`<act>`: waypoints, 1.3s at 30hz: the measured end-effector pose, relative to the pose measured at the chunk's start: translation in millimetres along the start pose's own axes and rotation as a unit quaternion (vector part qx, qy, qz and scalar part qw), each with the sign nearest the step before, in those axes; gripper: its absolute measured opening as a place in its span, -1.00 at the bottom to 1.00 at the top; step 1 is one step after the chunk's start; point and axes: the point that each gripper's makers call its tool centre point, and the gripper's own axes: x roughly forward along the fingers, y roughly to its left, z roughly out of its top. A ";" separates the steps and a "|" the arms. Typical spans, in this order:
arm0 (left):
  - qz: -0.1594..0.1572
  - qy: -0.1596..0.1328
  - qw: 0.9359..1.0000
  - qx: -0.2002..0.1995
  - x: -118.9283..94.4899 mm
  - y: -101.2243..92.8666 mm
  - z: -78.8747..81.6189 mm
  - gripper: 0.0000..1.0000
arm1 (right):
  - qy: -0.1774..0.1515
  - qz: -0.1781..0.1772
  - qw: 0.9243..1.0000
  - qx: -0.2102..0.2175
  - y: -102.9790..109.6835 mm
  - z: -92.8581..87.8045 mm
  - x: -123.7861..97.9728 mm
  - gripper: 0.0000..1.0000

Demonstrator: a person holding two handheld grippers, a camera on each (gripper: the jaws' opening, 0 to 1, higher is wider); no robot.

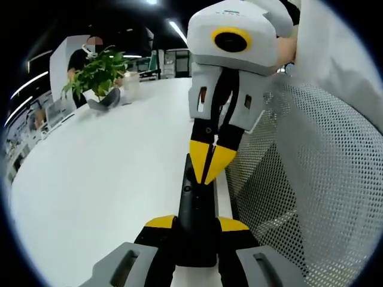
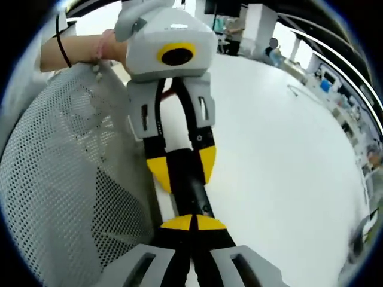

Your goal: Press the specified remote control buttons in sequence, fully releasing each button before pressing the next.

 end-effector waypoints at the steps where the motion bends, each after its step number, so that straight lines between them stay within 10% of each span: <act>1: 0.000 0.000 1.000 -0.002 -0.1 0.2 -0.1 -0.51 | -0.006 0.005 1.000 0.004 0.5 2.3 0.6 -1.00; 17: 0.012 -0.026 0.999 -0.027 0.6 2.3 1.2 -0.51 | 0.086 0.071 0.991 -0.072 0.3 4.3 7.5 -1.00; 21: 0.016 -0.024 0.999 -0.024 0.7 1.4 1.6 -0.51 | 0.101 0.081 0.991 -0.036 -0.5 4.3 8.3 -1.00; 25: 0.014 -0.027 0.999 -0.024 0.4 1.5 1.4 -0.51 | 0.090 0.085 0.992 0.038 -0.7 3.9 7.1 -1.00; 33: 0.011 -0.022 1.000 -0.010 0.5 1.2 1.5 -0.51 | 0.066 0.047 0.996 -0.036 -11.6 0.3 1.9 -1.00; 39: 0.011 -0.021 1.000 -0.011 0.2 1.0 1.5 -0.51 | 0.048 0.086 0.995 0.020 -8.3 12.6 5.5 -1.00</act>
